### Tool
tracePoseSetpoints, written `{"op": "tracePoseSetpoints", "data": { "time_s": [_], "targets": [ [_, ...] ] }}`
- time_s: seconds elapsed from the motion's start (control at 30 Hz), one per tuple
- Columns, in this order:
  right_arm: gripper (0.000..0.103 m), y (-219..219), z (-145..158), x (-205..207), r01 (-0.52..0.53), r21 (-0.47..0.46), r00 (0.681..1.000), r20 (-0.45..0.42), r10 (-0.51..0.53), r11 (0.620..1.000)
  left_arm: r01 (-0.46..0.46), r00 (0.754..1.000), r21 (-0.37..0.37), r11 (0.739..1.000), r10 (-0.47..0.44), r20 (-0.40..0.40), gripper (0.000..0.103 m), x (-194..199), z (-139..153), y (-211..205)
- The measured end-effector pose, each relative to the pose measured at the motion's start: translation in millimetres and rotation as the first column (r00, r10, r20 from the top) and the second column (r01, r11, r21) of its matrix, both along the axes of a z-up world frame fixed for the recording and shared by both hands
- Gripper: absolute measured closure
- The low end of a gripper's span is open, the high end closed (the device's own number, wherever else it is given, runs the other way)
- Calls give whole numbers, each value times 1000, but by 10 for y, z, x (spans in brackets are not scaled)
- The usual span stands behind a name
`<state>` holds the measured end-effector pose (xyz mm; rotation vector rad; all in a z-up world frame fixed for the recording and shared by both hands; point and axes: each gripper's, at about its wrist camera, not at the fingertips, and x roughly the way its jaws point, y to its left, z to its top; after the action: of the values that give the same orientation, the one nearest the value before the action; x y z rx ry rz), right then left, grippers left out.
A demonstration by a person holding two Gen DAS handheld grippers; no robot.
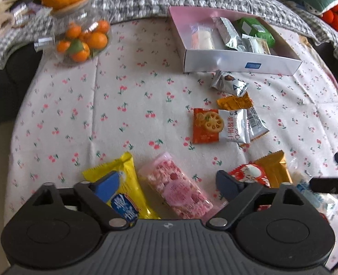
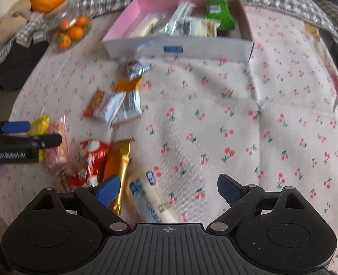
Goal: Organize snacks
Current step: 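Grasp the pink candy pack with the left tool while the right tool grasps the white-blue bread pack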
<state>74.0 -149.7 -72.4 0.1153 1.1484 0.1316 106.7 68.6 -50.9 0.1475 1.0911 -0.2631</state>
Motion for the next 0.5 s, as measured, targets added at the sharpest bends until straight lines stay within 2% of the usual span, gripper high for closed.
{"op": "tracePoseSetpoints", "data": {
  "time_s": [0.13,0.23,0.27,0.33,0.4,0.5],
  "targets": [
    [10,29,-81,-38,-30,-8,999,-31,30,1000,-3,999,-63,998,0,-44,40,-11,-1,19],
    [12,51,-112,-69,-50,-26,998,-36,49,998,-10,996,-64,998,4,-86,52,-7,-53,3],
    [13,64,-119,-81,-60,-33,998,-35,59,998,-14,995,-56,998,9,-97,52,-3,-75,-6],
    [23,91,-132,-95,-79,-44,996,-38,77,996,-17,994,-45,999,12,-105,52,3,-106,-14],
    [41,122,-161,-103,-94,-53,995,-49,91,994,-24,994,-45,999,19,-106,51,11,-128,-16],
    [58,159,-194,-108,-121,-44,991,-53,119,992,-27,994,-39,999,23,-105,51,17,-162,-36]
  ]
}}
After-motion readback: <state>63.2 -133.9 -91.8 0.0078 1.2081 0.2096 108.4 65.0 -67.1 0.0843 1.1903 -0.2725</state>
